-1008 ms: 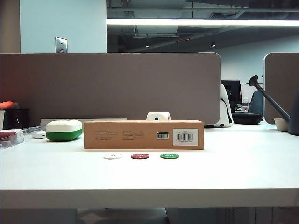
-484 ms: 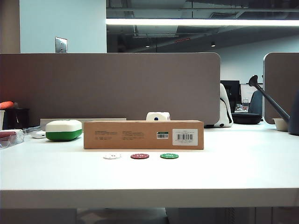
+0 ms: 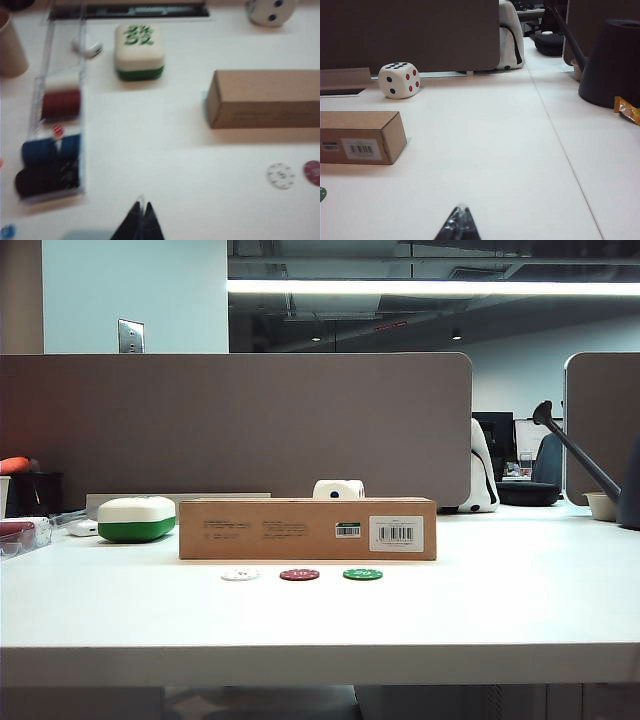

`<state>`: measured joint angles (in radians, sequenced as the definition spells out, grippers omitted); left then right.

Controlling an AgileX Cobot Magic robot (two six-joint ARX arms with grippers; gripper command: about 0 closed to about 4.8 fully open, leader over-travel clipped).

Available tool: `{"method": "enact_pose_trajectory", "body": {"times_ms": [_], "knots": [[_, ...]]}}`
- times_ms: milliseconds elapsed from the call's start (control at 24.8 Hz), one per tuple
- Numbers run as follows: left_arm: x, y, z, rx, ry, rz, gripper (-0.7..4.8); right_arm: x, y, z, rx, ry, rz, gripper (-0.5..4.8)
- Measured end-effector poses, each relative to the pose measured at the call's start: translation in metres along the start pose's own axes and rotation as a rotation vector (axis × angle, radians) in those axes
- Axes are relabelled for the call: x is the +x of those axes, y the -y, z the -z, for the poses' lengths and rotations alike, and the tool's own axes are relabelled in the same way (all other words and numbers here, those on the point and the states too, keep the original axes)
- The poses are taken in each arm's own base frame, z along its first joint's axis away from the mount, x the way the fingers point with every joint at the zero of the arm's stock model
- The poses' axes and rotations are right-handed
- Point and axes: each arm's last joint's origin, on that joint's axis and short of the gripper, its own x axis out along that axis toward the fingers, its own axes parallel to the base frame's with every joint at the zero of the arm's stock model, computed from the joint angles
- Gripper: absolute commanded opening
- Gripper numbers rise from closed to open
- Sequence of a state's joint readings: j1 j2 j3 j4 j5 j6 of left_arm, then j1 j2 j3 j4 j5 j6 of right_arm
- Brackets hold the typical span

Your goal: Push the chip with the lowest value in the row forward next to the rectangular box.

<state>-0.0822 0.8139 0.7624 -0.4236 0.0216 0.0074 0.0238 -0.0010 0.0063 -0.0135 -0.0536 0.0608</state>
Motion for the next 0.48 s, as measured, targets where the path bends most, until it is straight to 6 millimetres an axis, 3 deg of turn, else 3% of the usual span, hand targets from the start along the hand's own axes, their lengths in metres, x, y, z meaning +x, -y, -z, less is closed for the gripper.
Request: {"method": "enact_pose_trajectory", "body": {"times_ms": [40,202,323,484], "knots": [[0.006,0.009,-0.018,0.023,0.006,0.043,-0.05,0.0,0.0,0.0,0.0,0.0,0.0,-0.09],[0.024,0.049,-0.055,0.102,0.012,0.202,-0.05,0.0,0.0,0.0,0.0,0.0,0.0,-0.09],[0.033,0.078,-0.066,0.15,0.005,0.293,-0.05,0.0,0.0,0.0,0.0,0.0,0.0,-0.09],[0.043,0.109,-0.064,0.204,-0.027,0.388,-0.05,0.0,0.0,0.0,0.0,-0.001,0.0,-0.09]]}}
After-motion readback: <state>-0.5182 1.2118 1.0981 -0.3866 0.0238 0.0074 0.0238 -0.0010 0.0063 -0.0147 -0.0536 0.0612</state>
